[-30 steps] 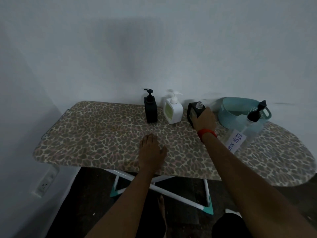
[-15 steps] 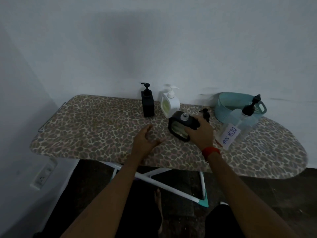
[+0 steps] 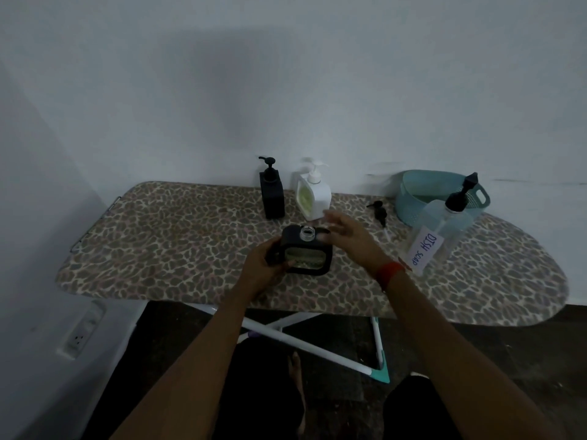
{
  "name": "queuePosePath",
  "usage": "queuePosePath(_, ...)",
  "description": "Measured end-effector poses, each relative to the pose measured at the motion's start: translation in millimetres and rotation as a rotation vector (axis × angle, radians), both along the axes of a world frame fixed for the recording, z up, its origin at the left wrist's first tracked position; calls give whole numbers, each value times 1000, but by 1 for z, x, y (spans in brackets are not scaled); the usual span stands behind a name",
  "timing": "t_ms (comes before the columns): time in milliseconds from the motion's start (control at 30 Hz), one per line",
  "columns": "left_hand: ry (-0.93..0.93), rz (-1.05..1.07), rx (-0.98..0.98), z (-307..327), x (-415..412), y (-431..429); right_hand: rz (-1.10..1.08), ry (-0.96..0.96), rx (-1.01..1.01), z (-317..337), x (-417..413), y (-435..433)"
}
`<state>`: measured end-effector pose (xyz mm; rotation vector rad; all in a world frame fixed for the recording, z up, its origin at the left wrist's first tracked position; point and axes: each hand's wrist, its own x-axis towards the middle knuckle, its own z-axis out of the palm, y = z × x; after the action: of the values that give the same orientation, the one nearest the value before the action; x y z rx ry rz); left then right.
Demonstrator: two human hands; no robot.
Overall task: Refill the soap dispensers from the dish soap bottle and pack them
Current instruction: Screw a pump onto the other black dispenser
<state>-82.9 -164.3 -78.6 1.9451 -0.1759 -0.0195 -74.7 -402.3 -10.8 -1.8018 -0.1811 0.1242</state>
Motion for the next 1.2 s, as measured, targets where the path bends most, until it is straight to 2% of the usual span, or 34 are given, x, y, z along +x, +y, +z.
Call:
queuePosePath(67, -19, 5, 7, 1, -2, -1, -266, -30, -148, 4, 28, -11)
queuePosePath(133, -25, 9, 6, 3, -3, -2, -491, -31, -388, 8, 58, -27)
queuePosePath(267, -22, -8, -10, 2, -4, -5, -623, 135, -759, 1, 96, -58)
queuePosePath(400, 17, 2, -40, 0, -2, -4, -589, 235, -784, -19, 109, -68)
queuePosePath(533, 19, -4, -37, -2, -1, -2, -658, 182, -876, -21, 110, -61)
queuePosePath(633, 7, 0, -36, -2, 0, -2, -626, 170, -895, -20, 110, -61)
queuePosePath(767, -4, -4, -28, -2, 0, -2, -558, 98, -780, -7, 108, -58)
queuePosePath(867, -12, 4, -21, -1, 0, -2, -515, -67, -476, 26, 100, -42)
queuePosePath(1033, -17, 8, -4, 3, -3, -4, -320, -318, 26, 83, 55, -3)
queuePosePath(1133, -43, 10, 20, 4, -5, -5, -215, -410, 112, 99, 25, 20)
queuePosePath(1200, -63, 7, 51, 5, -5, -6, -168, -472, 86, 98, 10, 34)
